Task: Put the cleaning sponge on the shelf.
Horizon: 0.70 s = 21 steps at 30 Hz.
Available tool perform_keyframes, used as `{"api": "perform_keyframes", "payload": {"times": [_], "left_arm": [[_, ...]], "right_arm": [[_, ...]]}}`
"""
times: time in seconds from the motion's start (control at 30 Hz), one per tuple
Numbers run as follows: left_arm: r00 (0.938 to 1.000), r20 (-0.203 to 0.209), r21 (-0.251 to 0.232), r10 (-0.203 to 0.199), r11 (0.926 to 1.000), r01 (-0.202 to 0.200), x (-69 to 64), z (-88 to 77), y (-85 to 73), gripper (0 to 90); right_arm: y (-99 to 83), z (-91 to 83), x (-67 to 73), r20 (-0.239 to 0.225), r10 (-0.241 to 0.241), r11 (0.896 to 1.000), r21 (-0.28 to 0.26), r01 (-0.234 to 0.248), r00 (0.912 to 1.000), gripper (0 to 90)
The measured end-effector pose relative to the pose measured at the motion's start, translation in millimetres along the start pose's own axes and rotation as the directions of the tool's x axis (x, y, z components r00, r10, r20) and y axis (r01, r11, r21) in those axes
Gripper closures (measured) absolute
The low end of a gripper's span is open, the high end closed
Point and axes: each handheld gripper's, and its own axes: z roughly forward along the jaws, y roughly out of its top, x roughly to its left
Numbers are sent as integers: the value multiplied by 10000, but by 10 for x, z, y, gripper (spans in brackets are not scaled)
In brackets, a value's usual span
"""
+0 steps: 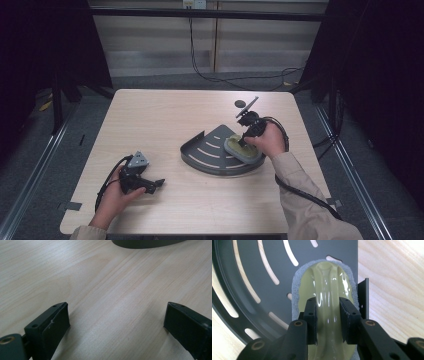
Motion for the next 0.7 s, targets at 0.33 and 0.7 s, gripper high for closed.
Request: {"api": "perform_keyframes", "payload": {"times": [0.33,0.7], "left_arm": [[10000,-1,2,4,10000,-4,0,0,0,56],[10000,-1,1,1,10000,-1,0,0,0,56]], "right_arm": [[-23,7,-9,26,17,9998,194,-18,10000,698],[-18,7,-4,-7,89,9985,545,-89,10000,683]]}}
